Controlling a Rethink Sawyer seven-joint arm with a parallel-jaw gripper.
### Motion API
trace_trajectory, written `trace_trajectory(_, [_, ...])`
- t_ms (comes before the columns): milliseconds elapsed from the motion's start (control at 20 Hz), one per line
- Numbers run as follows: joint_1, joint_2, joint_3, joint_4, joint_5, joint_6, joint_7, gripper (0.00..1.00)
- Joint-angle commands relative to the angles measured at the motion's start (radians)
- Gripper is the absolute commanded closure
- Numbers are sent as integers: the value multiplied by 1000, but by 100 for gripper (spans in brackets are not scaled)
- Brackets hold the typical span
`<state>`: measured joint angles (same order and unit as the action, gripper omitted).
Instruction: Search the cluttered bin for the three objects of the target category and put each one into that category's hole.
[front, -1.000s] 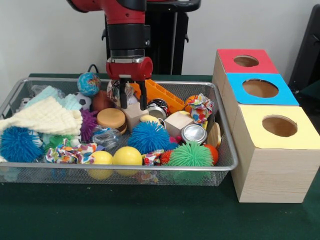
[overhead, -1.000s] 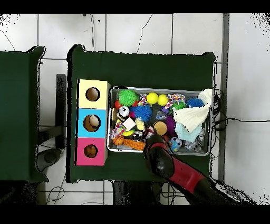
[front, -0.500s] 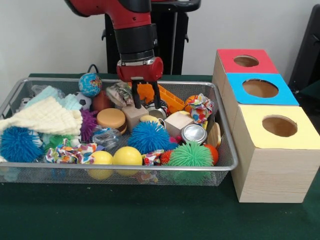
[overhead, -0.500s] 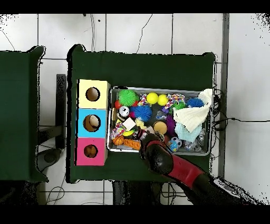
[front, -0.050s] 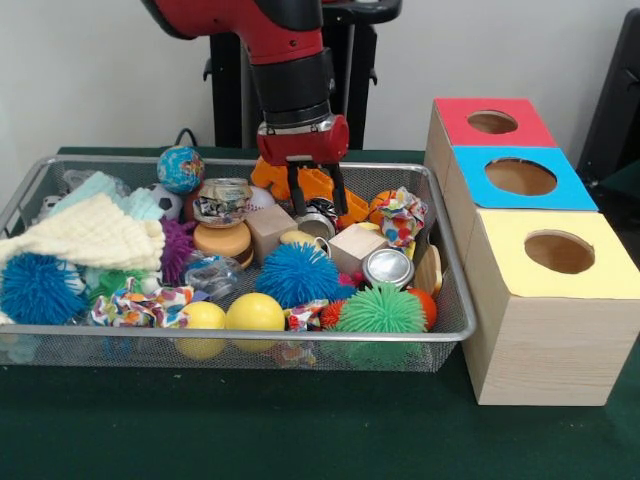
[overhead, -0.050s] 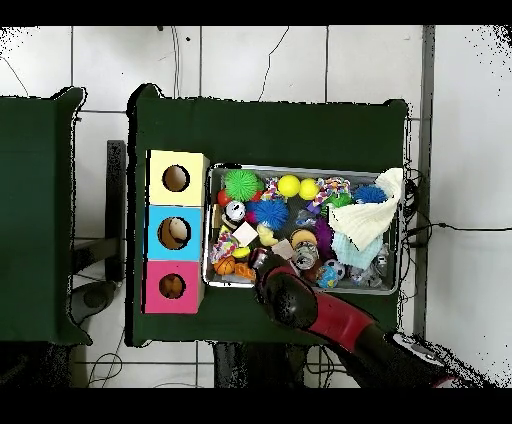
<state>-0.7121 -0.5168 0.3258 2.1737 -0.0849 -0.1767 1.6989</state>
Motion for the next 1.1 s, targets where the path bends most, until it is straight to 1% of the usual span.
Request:
trace_trajectory(50, [49,-49,-15,-119,90,153,154,0])
trace_trajectory(200, [76,-86,-44,-173,129,271,122,0])
trace_trajectory(250, [84,-93,-52,-185,135,289,118,0])
trace_trajectory(300, [96,-101,-66,-208,144,329,108,0])
trace_trajectory(400, [111,-108,-83,-240,149,376,99,0])
trace_trajectory(500, [108,-108,-81,-258,145,409,97,0])
trace_trajectory(600, [109,-113,-82,-265,140,424,101,0])
trace_trajectory(800, [104,-119,-76,-260,123,422,117,0])
trace_trajectory(950, [101,-116,-77,-279,118,435,118,0])
trace_trajectory(1100, [101,-101,-77,-318,127,460,114,0])
